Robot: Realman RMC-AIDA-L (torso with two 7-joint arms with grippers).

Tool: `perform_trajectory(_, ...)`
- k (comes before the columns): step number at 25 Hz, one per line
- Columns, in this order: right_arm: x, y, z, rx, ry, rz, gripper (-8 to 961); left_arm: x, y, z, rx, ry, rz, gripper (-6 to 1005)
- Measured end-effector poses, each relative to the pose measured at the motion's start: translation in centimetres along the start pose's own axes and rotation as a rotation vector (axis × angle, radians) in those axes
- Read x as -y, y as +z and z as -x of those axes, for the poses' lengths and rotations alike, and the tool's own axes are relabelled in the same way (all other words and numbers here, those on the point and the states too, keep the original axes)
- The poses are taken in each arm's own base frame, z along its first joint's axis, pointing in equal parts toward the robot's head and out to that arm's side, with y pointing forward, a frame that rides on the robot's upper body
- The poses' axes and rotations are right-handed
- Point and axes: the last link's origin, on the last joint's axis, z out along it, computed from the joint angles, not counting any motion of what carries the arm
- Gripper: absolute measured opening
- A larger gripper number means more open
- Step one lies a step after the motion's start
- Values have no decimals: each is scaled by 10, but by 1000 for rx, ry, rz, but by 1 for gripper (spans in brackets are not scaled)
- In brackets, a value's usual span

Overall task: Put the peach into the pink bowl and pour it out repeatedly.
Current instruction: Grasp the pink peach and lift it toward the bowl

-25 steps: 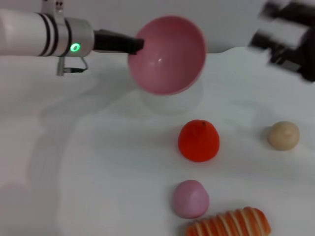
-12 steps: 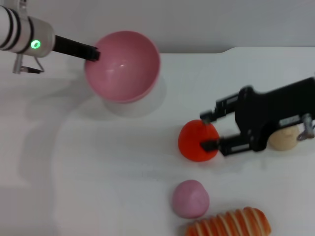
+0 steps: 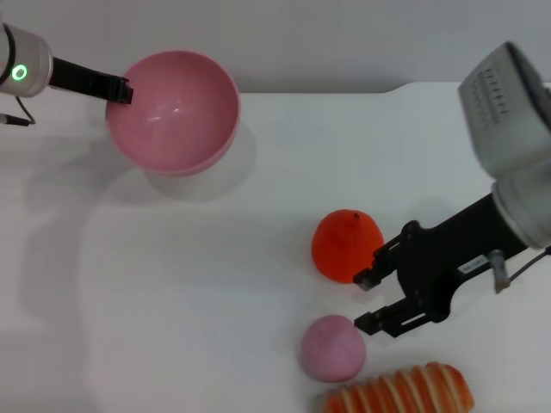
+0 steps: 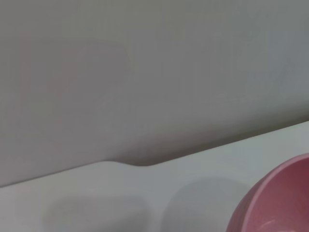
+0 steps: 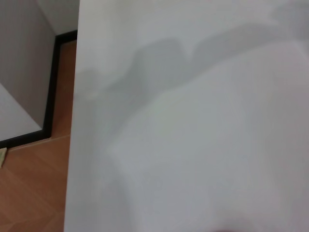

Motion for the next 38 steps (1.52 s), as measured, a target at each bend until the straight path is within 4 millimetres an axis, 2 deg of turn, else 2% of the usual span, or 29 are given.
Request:
perform_trajectory(12,8,55,-8,-101,74,-6,561,-6,5,9,11,2,13,123)
perform_trajectory(17,6,65,-12,-133,88,21,561,-7,6,10,14,6,16,124)
perform_trajectory(27,4,70,-12,-152,80,24,561,-9,8,15,20,13,22,125)
perform_trajectory(32,4,72,-13,-162,66,21,428,-9,8,17,20,13,25,126)
perform_trajectory(38,3,69,-11,-153,62,15,199,-9,9,18,20,17,26,127)
